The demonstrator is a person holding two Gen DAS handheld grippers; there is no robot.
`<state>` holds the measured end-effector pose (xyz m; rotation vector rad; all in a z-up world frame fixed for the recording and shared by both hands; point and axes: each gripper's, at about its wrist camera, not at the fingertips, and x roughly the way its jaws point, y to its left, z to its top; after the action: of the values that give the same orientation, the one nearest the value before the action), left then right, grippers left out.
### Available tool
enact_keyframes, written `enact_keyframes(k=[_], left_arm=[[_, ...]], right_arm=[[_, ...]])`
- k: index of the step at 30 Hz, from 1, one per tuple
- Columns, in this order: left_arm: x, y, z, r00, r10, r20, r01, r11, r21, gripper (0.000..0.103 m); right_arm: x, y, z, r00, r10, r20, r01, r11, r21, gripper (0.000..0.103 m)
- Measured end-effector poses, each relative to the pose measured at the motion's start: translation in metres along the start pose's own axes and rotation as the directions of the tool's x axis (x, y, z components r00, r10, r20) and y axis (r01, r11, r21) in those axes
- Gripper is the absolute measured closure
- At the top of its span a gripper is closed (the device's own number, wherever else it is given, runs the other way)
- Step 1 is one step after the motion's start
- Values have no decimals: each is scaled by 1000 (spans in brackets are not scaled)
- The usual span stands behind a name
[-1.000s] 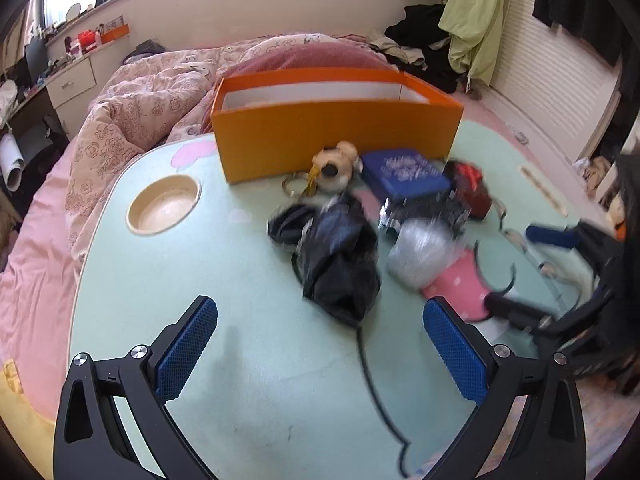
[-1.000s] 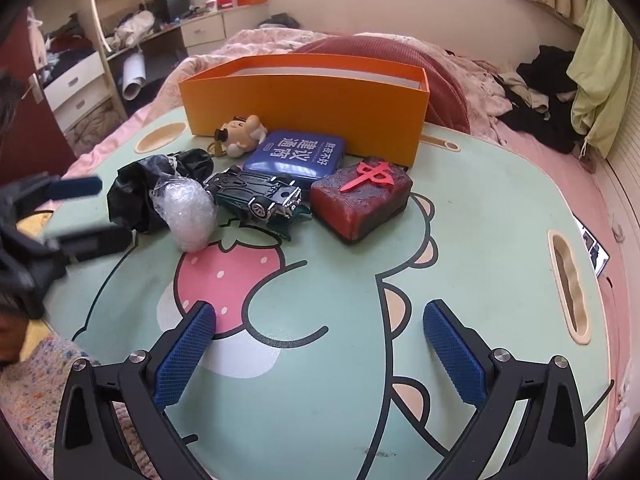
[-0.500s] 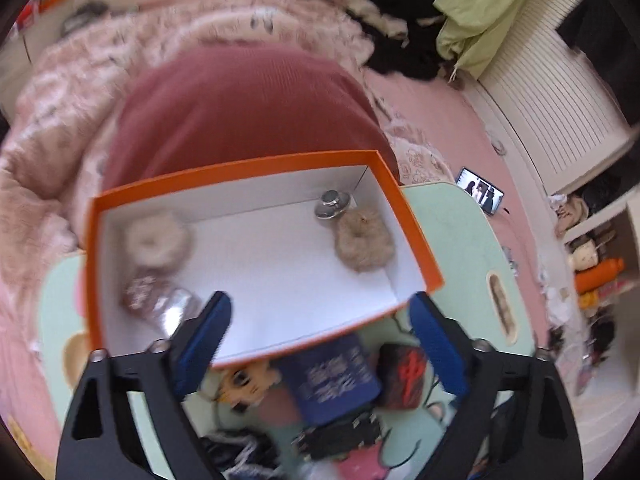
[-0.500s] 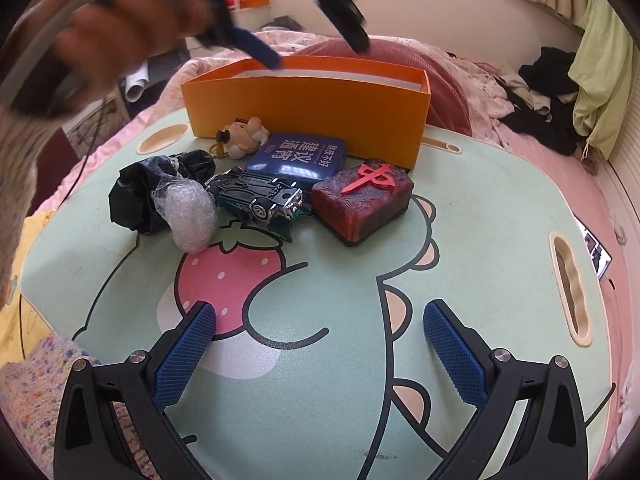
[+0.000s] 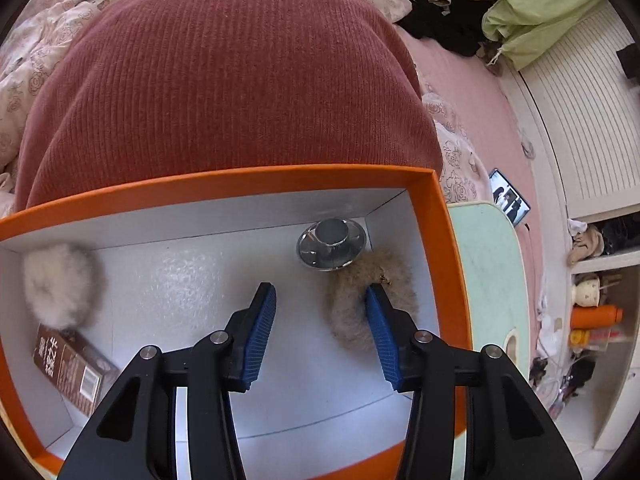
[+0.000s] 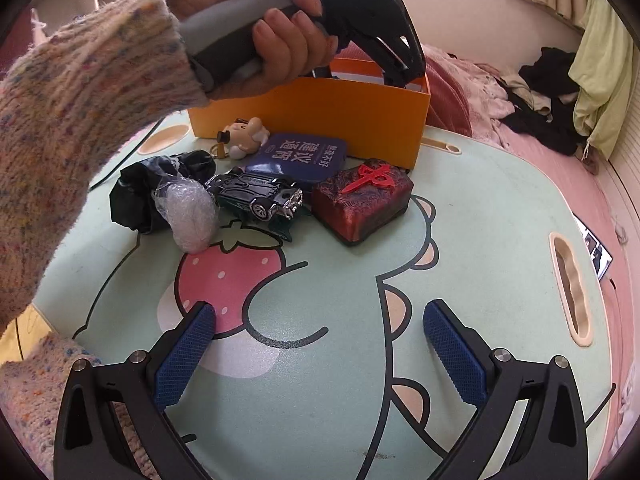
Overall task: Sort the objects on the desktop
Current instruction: 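Reach the left gripper into the box and grasp the brown fluffy pompom, then carry the brown pompom out and release it on the mat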
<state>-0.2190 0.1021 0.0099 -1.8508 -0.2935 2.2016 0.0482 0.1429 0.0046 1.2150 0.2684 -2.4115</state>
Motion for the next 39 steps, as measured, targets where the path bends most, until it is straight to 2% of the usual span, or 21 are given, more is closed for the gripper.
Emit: enact_keyframes(k=[2,3,4,5,7,11,13,16,18,20,22,24,28,31,33,34,35,36,37,39], left_arm=[[-2,-3,-2,1000,-4,4,3,1000,23,72],[-3,-3,-5,999,-37,-4,37,999,32,89],[-7,-4,-9,999,-42,-2,42,998,45,90],[-9,-4,-13,1000,-17,10,17,998,61,90],[-19,-4,-23,998,2,61,-8,994,107,91],[-61,14,-45,981,-79,178,57,990,128,91],[-97,23,-65,960,-112,258,79,987,138,91],[-141,34,-100,927,-168,335,115,978,173,91],[-165,47,-129,906,-171,386,100,975,197,91],[-172,52,-149,895,-173,412,90,973,212,91],[-171,69,-171,898,-175,405,103,976,194,91],[-162,89,-191,908,-161,388,105,981,161,91],[-126,108,-232,952,-149,267,110,981,158,90],[-111,108,-248,964,-153,217,122,981,148,86],[-112,101,-251,958,-166,233,127,977,170,80],[-114,98,-252,953,-180,243,136,973,188,66],[-115,95,-252,948,-190,256,141,970,198,57],[-117,94,-254,941,-196,276,143,969,202,39],[-118,92,-254,937,-199,288,144,969,203,28],[-119,86,-257,939,-209,273,149,963,222,26]], right_arm=[[1,0,0,1000,0,0,0,1000,0,0],[1,1,1,1000,-1,0,1,1000,0,0],[1,0,1,1000,0,1,0,1000,0,0],[1,0,1,1000,0,1,0,1000,0,0],[1,1,1,1000,0,2,0,1000,0,0],[2,0,2,1000,0,2,0,1000,1,0],[2,0,2,1000,0,2,0,1000,1,0],[2,0,3,1000,-1,2,1,1000,1,0],[3,0,3,1000,-1,3,1,1000,1,0],[3,0,2,1000,-2,2,2,1000,0,0],[3,0,3,1000,-2,2,2,1000,1,0],[3,0,2,1000,-2,3,2,1000,0,0],[3,0,3,1000,-2,3,2,1000,0,0],[3,0,3,1000,-2,3,2,1000,0,0],[3,0,3,1000,-2,3,2,1000,0,0],[3,-1,3,1000,-2,3,2,1000,0,0],[3,-1,3,1000,-2,3,2,1000,0,0],[3,-1,3,1000,-2,3,2,1000,0,0],[3,-1,3,1000,-2,3,2,1000,0,0],[3,-1,3,1000,-2,3,2,1000,0,0]])
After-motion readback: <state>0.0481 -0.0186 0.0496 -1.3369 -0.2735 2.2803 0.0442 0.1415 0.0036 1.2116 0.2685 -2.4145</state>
